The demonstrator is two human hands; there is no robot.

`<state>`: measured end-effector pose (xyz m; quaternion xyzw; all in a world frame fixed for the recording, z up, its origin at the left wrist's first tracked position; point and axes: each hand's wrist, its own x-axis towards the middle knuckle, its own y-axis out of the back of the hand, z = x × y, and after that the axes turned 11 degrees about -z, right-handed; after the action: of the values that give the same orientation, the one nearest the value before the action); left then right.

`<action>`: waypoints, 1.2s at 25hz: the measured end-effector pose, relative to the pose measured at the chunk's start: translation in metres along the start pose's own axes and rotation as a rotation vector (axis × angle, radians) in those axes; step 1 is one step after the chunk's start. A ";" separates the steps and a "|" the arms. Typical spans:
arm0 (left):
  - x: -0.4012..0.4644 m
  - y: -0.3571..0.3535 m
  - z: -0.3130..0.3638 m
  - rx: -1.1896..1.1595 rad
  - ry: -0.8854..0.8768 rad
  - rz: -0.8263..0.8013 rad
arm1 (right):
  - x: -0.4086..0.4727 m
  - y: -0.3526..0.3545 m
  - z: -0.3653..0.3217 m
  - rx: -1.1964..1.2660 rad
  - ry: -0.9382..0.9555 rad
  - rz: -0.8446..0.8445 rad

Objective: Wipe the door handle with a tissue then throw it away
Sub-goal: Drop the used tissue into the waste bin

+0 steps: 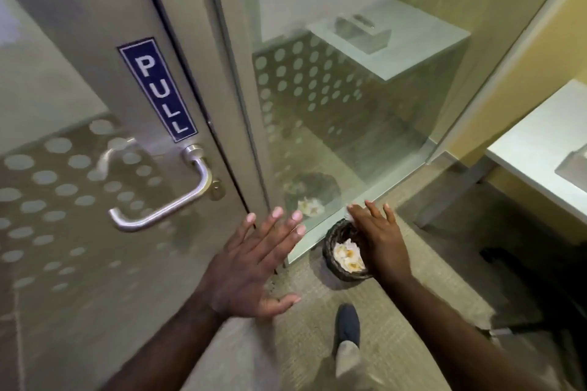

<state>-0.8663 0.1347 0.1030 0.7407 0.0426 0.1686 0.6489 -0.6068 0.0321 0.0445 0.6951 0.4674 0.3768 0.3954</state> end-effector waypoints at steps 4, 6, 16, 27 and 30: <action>0.115 -0.051 0.005 -0.028 -0.076 -0.073 | 0.014 -0.017 0.095 0.021 -0.151 -0.139; 0.166 -0.078 -0.002 -0.017 -0.109 -0.129 | 0.022 -0.026 0.136 0.056 -0.193 -0.189; 0.255 -0.156 -0.038 -0.061 -0.067 -0.347 | 0.061 -0.083 0.222 0.102 -0.347 -0.330; 0.257 -0.165 -0.045 -0.122 -0.020 -0.298 | 0.087 -0.157 0.251 0.160 -0.472 -0.565; 0.258 -0.164 -0.045 -0.131 -0.009 -0.298 | 0.079 -0.171 0.258 0.110 -0.515 -0.638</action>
<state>-0.6117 0.2752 -0.0019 0.6830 0.1378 0.0697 0.7139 -0.4144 0.0985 -0.2020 0.6069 0.5647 0.0234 0.5588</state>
